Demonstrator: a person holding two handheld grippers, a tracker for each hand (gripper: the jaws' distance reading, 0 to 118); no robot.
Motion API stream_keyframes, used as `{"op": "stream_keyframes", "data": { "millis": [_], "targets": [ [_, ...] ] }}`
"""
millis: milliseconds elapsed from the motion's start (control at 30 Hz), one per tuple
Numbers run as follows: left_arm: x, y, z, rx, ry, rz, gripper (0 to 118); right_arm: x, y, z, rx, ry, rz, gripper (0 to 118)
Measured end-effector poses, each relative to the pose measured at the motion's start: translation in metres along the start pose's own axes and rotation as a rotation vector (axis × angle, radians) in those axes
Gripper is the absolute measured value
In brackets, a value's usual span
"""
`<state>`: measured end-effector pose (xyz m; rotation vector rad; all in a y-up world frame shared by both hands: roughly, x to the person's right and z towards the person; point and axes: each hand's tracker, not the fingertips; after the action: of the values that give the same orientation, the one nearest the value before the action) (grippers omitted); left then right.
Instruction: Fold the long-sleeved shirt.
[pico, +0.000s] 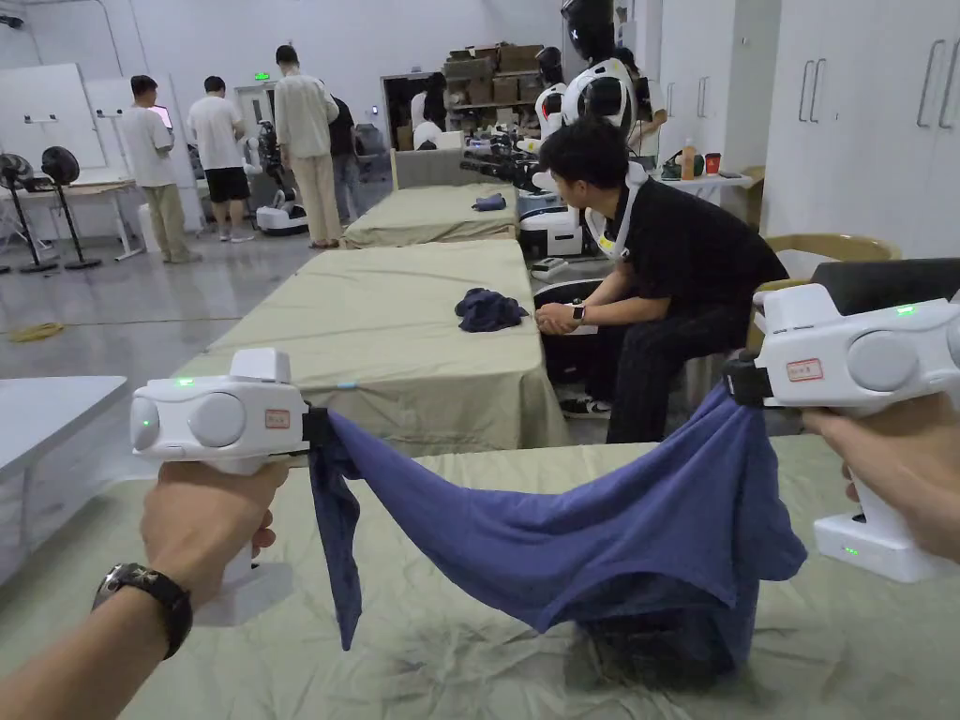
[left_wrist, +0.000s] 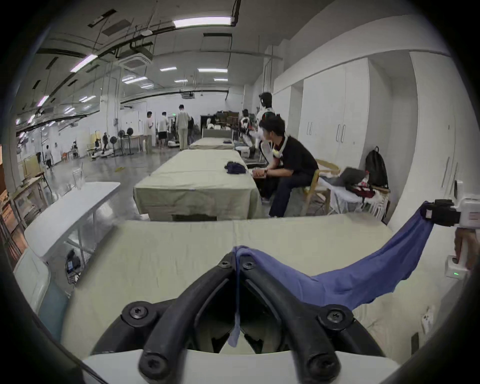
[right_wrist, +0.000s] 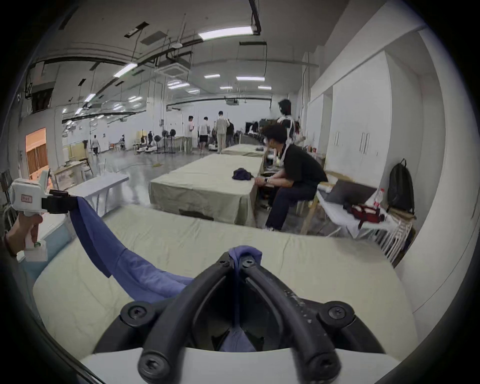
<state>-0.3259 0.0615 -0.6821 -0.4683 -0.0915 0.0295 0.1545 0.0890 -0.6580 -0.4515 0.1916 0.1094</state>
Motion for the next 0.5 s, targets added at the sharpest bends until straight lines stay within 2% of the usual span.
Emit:
{"op": "stream_keyframes", "data": {
  "millis": [200, 500],
  "targets": [
    [-0.011, -0.043, 0.037, -0.036, 0.003, 0.009, 0, -0.003, -0.053, 0.041, -0.030, 0.024, -0.043, 5],
    [-0.032, -0.124, 0.122, -0.121, 0.014, -0.018, 0, -0.042, -0.136, 0.136, -0.076, 0.085, -0.029, 5]
  ]
}}
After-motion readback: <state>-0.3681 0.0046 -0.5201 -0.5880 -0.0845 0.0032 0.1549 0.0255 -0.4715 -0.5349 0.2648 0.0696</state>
